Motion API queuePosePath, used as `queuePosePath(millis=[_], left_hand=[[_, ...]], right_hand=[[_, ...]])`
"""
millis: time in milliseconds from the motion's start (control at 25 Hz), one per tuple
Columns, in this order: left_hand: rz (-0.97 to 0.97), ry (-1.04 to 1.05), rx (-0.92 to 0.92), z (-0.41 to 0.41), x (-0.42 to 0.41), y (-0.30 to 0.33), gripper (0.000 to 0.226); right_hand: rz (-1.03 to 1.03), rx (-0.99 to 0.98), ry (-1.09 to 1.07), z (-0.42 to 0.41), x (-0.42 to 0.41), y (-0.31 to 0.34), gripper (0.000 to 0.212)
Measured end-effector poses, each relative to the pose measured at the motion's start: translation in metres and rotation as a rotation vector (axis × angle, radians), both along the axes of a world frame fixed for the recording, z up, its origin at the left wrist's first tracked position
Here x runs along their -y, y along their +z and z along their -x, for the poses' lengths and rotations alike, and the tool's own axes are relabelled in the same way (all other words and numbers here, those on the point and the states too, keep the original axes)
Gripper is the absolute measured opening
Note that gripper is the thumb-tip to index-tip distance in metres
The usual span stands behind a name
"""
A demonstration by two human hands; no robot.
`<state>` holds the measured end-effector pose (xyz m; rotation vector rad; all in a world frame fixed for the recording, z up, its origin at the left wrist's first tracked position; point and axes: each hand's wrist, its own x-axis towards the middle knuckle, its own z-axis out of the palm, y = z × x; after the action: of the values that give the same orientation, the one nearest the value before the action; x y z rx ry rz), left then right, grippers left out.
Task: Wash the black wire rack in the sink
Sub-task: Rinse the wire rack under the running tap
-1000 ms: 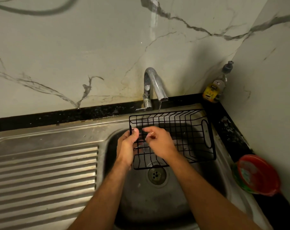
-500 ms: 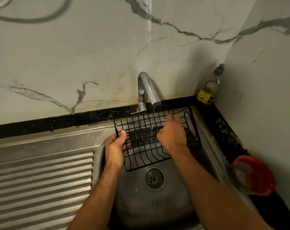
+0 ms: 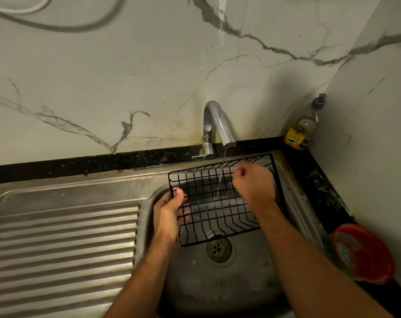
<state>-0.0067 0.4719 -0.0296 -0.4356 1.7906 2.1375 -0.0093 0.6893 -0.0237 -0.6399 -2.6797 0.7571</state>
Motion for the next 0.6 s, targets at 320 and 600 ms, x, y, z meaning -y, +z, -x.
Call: queuePosePath(millis=[320,600], left_hand=[[0.038,-0.067,-0.046,-0.002,-0.016,0.005,0.030],[0.029,-0.109,-0.049,0.010,-0.019,0.009,0.063]], right_hand=[[0.329,0.399,-0.212,0.014,0.054,-0.002,0.094],[0.013,0.366,0.638,-0.008,0.084,-0.007,0.075]])
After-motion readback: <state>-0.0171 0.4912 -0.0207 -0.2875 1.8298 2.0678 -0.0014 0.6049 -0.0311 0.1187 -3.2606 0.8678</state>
